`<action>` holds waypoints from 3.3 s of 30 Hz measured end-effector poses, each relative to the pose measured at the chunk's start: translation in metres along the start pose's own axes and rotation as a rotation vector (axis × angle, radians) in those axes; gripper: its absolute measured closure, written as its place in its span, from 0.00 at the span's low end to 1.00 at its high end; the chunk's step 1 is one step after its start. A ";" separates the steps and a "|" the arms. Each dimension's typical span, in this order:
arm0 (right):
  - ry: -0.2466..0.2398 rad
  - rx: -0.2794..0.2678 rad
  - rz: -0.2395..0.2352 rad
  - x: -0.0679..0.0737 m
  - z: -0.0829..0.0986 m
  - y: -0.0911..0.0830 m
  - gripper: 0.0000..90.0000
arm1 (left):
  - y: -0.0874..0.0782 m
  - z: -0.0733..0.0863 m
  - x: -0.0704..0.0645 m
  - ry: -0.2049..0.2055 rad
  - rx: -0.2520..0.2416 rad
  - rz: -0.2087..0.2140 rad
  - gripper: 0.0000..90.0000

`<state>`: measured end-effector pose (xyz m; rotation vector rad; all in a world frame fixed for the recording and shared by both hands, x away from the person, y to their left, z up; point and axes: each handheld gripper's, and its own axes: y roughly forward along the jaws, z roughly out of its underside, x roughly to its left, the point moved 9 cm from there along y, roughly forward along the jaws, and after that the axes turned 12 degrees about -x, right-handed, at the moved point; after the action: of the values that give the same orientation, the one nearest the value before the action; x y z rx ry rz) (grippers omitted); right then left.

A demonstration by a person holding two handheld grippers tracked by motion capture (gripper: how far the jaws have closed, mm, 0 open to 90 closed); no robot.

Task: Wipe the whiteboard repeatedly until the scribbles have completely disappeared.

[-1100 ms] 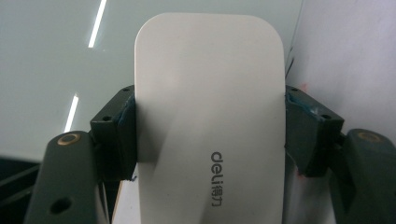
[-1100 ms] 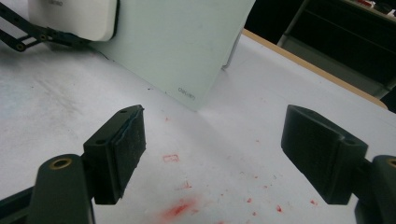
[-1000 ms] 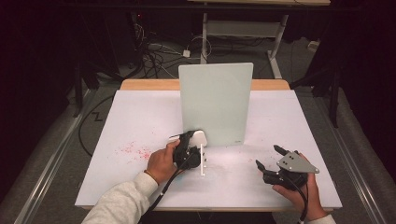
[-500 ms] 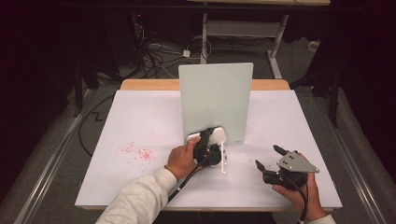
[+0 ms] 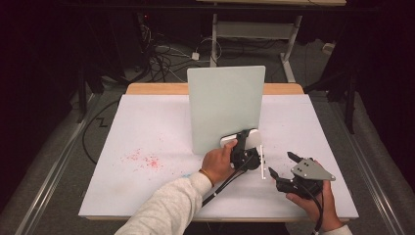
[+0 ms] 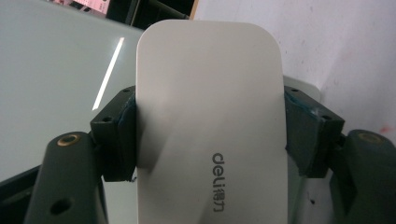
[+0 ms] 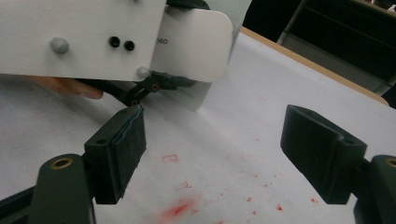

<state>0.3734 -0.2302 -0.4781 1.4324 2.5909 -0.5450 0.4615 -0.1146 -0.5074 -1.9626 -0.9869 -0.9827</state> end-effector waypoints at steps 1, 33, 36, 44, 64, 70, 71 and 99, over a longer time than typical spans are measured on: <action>-0.001 0.000 0.001 0.000 0.000 0.000 0.25 | 0.000 -0.001 0.001 0.000 0.001 0.002 0.32; -0.007 0.003 0.006 -0.001 0.001 -0.001 0.25 | -0.008 0.008 0.017 -0.043 -0.015 -0.008 0.32; -0.006 0.004 0.005 -0.001 0.001 -0.001 0.25 | -0.012 0.016 0.012 -0.020 0.005 0.007 0.32; -0.006 0.003 0.004 0.000 0.000 -0.001 0.25 | -0.028 0.043 0.009 -0.023 0.038 0.026 0.32; -0.014 0.004 0.004 0.002 -0.001 -0.001 0.25 | -0.085 0.134 0.036 -0.041 0.137 -0.006 0.32; -0.019 0.007 0.000 0.003 0.000 0.000 0.25 | -0.094 0.146 0.041 -0.085 0.147 0.006 0.32; -0.019 0.006 0.000 0.003 0.000 0.000 0.25 | -0.095 0.148 0.041 -0.089 0.151 0.010 0.32; -0.015 0.003 -0.019 0.007 -0.001 0.001 0.26 | -0.153 0.139 0.064 -0.547 -0.051 0.197 0.32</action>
<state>0.3698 -0.2236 -0.4793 1.4002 2.5955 -0.5606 0.3999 0.0899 -0.4761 -2.3797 -1.0301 -0.3647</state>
